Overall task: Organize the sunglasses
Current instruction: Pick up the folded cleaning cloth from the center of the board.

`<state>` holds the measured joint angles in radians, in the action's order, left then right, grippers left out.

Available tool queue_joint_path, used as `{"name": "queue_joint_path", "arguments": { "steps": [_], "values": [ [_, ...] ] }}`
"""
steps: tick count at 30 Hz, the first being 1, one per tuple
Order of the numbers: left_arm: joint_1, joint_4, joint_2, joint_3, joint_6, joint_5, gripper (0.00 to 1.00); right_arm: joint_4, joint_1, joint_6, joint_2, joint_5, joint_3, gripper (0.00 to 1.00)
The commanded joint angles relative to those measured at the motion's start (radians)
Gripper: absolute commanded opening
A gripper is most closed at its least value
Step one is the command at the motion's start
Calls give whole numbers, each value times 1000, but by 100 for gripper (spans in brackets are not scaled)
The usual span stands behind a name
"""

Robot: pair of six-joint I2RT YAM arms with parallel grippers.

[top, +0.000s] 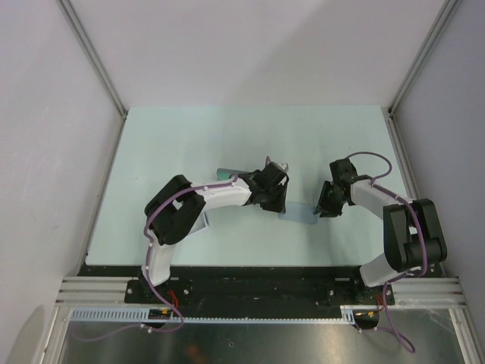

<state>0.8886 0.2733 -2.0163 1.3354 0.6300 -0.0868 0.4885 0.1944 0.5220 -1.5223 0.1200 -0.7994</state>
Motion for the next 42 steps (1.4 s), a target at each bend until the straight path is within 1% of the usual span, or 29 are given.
{"name": "queue_joint_path", "arguments": {
  "steps": [1, 10, 12, 14, 17, 18, 21, 26, 28, 32, 42],
  "values": [
    [-2, 10, -12, 18, 17, -10, 33, -11, 11, -8, -55, 21, 6, 29],
    [-4, 9, -13, 13, 16, -8, 29, 5, 20, -5, -52, -17, 6, 19],
    [-4, 10, -12, 15, 17, -7, 28, 7, 22, -7, -52, -22, 6, 15],
    [-4, 10, -15, 16, 17, -8, 27, 7, 25, -7, -52, -26, 6, 14],
    [-4, 9, -16, 19, 14, -11, 23, 4, 30, -8, -49, -26, 5, 13],
    [-4, 10, -15, 21, 16, -10, 19, -1, 33, -8, -47, -25, 6, 10],
    [-4, 10, -13, 22, 16, -11, 13, -5, 37, -4, -49, -20, 6, 8],
    [-4, 10, -13, 25, 13, -10, 7, -10, 46, -2, -42, -20, 5, 7],
    [-4, 10, -13, 28, 11, -13, 1, -16, 46, -2, -35, -20, 6, 5],
    [-4, 9, -6, 34, -3, -7, 0, -33, 57, -2, -7, -14, 5, 0],
    [-4, 10, 80, 36, -38, 42, 0, -13, 73, 15, 74, -16, -11, 0]
  ]
}}
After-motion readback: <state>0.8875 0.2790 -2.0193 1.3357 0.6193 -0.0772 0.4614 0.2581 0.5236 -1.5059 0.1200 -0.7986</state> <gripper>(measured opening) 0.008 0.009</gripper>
